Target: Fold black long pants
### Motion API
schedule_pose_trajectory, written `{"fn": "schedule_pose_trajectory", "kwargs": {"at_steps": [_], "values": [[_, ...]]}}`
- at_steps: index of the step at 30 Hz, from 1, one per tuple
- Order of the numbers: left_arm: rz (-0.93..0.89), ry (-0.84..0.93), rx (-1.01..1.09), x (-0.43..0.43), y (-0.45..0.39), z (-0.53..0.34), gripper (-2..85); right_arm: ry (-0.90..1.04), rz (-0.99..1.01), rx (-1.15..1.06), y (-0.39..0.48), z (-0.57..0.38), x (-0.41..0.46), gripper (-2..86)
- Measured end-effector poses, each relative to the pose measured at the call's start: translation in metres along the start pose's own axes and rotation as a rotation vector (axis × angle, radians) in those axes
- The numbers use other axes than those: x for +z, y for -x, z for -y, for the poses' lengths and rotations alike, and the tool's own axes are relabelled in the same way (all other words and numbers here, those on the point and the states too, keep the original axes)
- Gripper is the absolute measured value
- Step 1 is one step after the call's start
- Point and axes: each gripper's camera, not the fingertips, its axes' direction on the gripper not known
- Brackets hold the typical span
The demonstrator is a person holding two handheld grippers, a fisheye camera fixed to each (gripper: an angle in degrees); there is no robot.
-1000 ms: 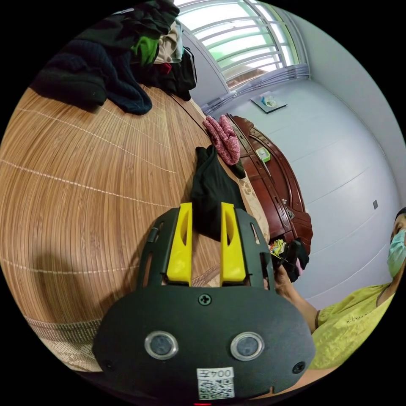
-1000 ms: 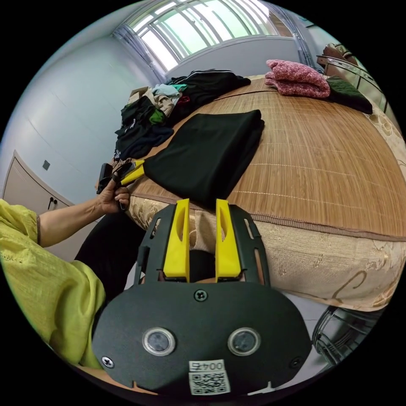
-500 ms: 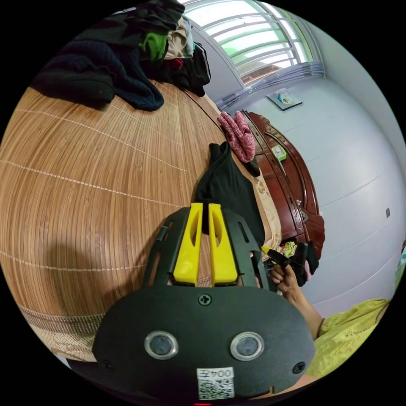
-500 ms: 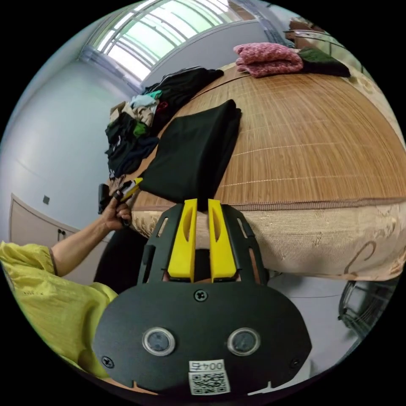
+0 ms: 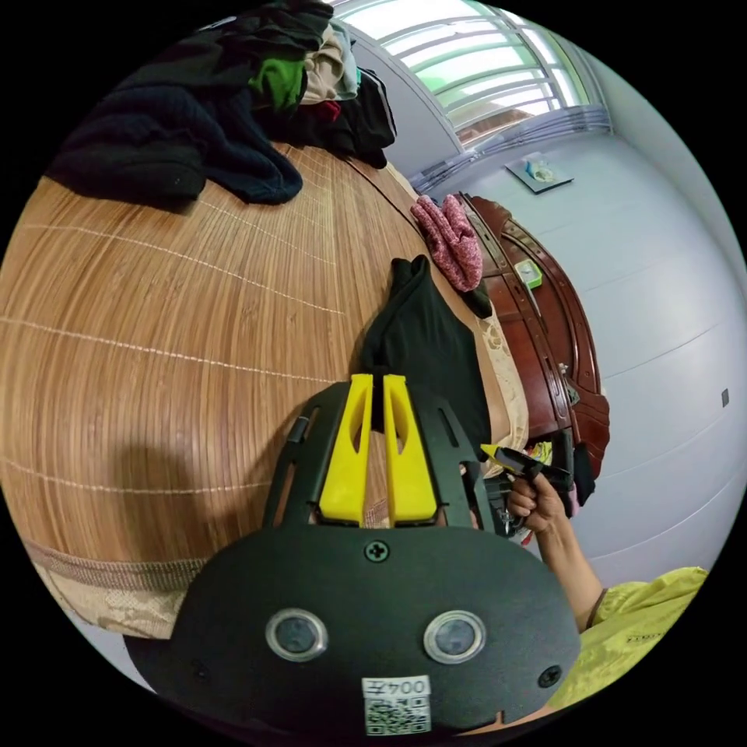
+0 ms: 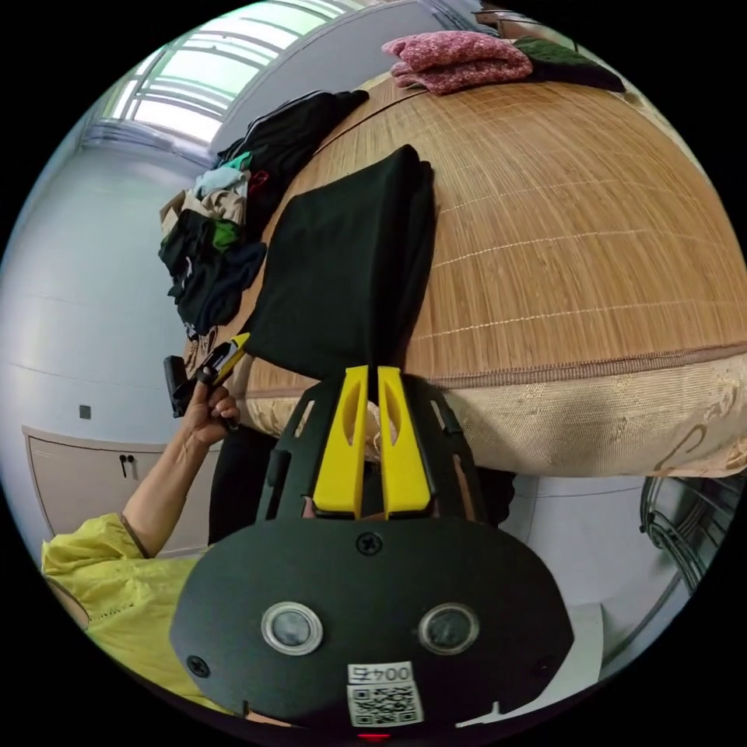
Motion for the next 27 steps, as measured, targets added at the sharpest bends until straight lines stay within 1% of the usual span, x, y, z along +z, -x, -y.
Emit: {"fn": "schedule_pose_trajectory", "kwargs": {"at_steps": [2, 6, 8, 11, 12, 13, 14, 16, 18, 20, 21, 22, 23, 25, 27], "values": [[0.010, 0.006, 0.022, -0.007, -0.009, -0.004, 2.4, 0.058, -0.013, -0.039, 0.014, -0.008, 0.005, 3.1], [0.034, 0.063, 0.120, -0.014, -0.028, -0.018, 2.3, 0.084, -0.008, -0.035, 0.022, -0.019, 0.008, 3.4], [0.036, 0.062, 0.151, -0.020, -0.038, -0.018, 2.2, -0.017, -0.069, -0.007, 0.028, -0.024, -0.012, 3.6], [0.161, -0.001, 0.213, -0.039, -0.067, -0.015, 2.1, -0.110, -0.180, -0.074, 0.054, -0.019, -0.030, 4.4], [0.228, -0.007, 0.276, -0.041, -0.088, -0.011, 2.1, -0.115, -0.199, -0.099, 0.061, -0.016, -0.029, 4.4], [0.302, 0.022, 0.364, -0.036, -0.114, -0.007, 2.0, -0.115, -0.229, -0.148, 0.075, -0.009, -0.026, 4.6], [0.337, 0.047, 0.414, -0.029, -0.128, -0.005, 1.9, -0.098, -0.254, -0.189, 0.089, -0.001, -0.018, 4.9], [0.432, 0.171, 0.605, 0.008, -0.182, -0.001, 1.3, -0.063, -0.305, -0.231, 0.105, 0.013, -0.003, 5.1], [0.493, 0.245, 0.693, 0.040, -0.211, 0.000, 0.8, -0.039, -0.371, -0.243, 0.114, 0.025, 0.012, 4.8], [0.561, 0.334, 0.702, 0.072, -0.227, 0.004, 0.5, 0.054, -0.457, -0.208, 0.114, 0.038, 0.034, 3.3], [0.601, 0.418, 0.674, 0.094, -0.229, 0.006, 0.4, 0.079, -0.465, -0.202, 0.112, 0.040, 0.040, 2.8], [0.616, 0.434, 0.663, 0.106, -0.233, 0.006, 0.4, 0.056, -0.461, -0.213, 0.113, 0.039, 0.042, 1.9], [0.624, 0.403, 0.669, 0.106, -0.237, 0.005, 0.3, 0.034, -0.469, -0.214, 0.114, 0.038, 0.042, 1.3], [0.671, 0.395, 0.701, 0.114, -0.251, 0.004, 0.2, 0.012, -0.459, -0.202, 0.113, 0.039, 0.039, 0.4], [0.681, 0.393, 0.701, 0.117, -0.258, 0.006, 0.2, 0.000, -0.438, -0.179, 0.110, 0.043, 0.035, -0.1]]}}
